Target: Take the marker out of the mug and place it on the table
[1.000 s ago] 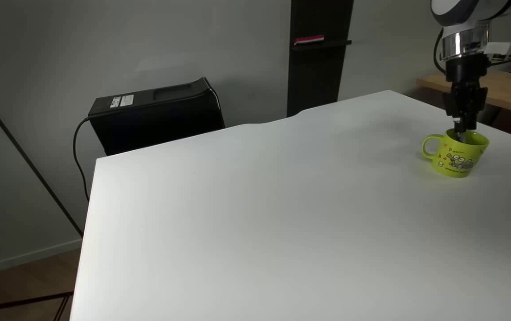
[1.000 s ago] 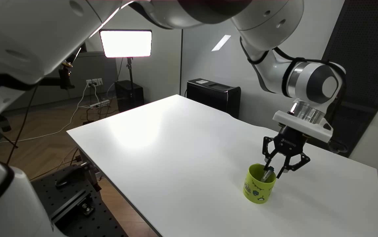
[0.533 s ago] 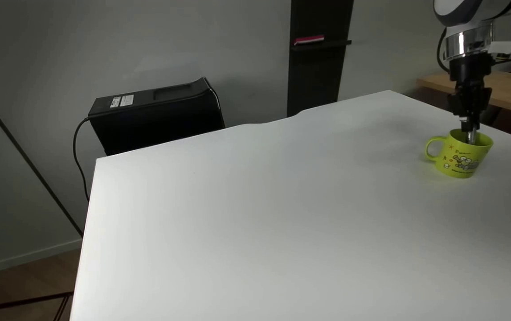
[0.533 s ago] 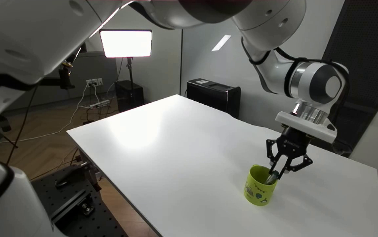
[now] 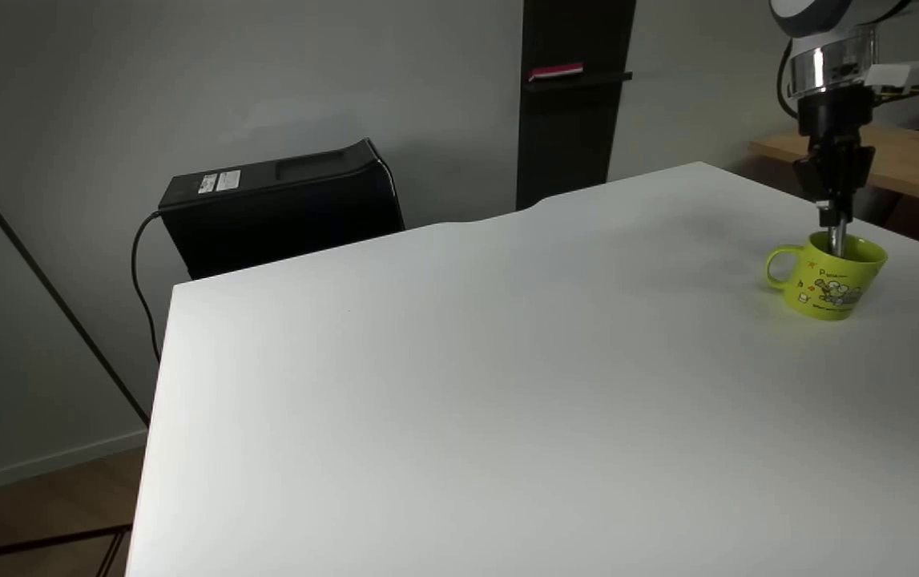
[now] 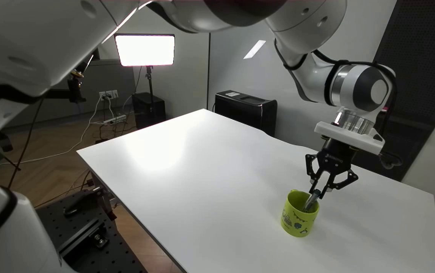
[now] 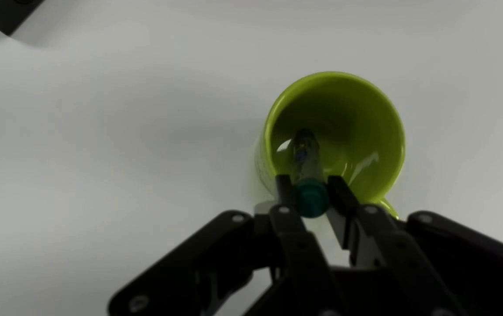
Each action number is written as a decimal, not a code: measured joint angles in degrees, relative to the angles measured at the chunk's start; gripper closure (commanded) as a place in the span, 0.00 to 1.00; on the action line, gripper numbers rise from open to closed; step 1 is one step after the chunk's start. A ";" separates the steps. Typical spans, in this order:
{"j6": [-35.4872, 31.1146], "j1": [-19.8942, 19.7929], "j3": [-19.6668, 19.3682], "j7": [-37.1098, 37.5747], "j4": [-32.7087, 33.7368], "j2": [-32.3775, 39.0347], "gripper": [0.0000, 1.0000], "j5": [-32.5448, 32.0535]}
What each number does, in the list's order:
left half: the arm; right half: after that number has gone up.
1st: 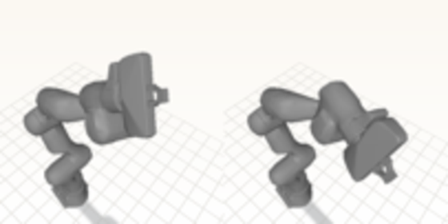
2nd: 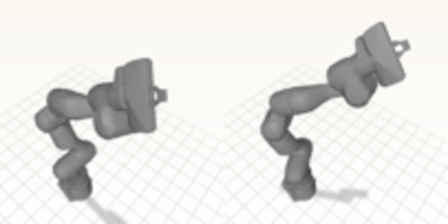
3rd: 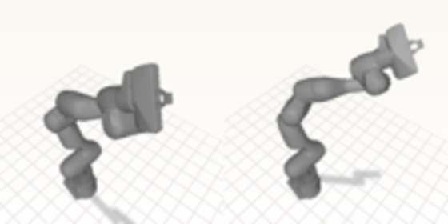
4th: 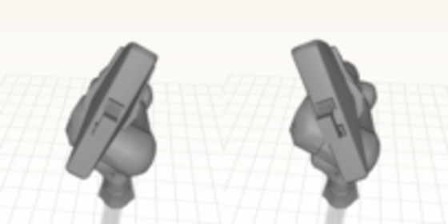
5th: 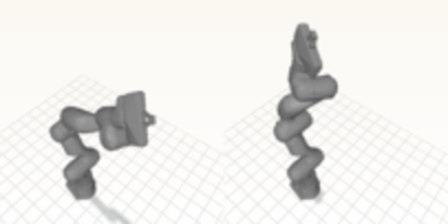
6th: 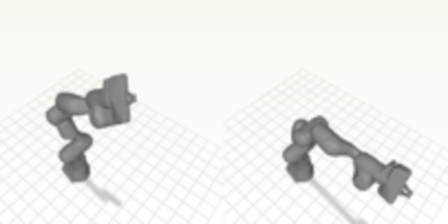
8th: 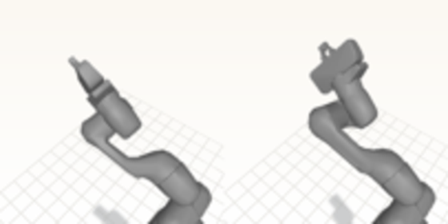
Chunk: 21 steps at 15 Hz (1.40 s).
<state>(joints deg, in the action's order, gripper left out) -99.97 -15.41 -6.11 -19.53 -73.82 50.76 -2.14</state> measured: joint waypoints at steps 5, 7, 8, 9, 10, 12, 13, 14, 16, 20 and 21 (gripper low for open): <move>2.53 0.69 0.80 0.51 2.76 -0.26 0.94 0.10; 3.29 0.79 1.25 0.54 3.85 -0.69 0.94 0.14; 3.60 0.89 1.42 0.54 4.18 -1.16 0.94 0.14; 3.99 1.02 1.60 0.54 4.39 -1.82 0.94 0.14; 4.38 1.15 1.81 0.54 4.59 -2.50 0.94 0.14; 5.12 1.50 2.17 0.54 4.74 -4.22 0.94 0.17; 5.28 1.64 2.40 0.54 4.74 -5.06 0.94 0.23; 5.32 1.81 2.67 0.54 4.71 -5.97 0.94 0.25; 5.31 2.39 2.97 0.53 4.55 -7.57 0.94 0.25; 1.33 4.35 3.55 0.52 1.47 -10.80 0.94 0.03; -1.50 5.08 3.66 0.52 -0.45 -11.70 0.94 -0.06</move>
<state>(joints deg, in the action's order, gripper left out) -101.47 -10.32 -2.44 -19.01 -74.28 39.06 -2.21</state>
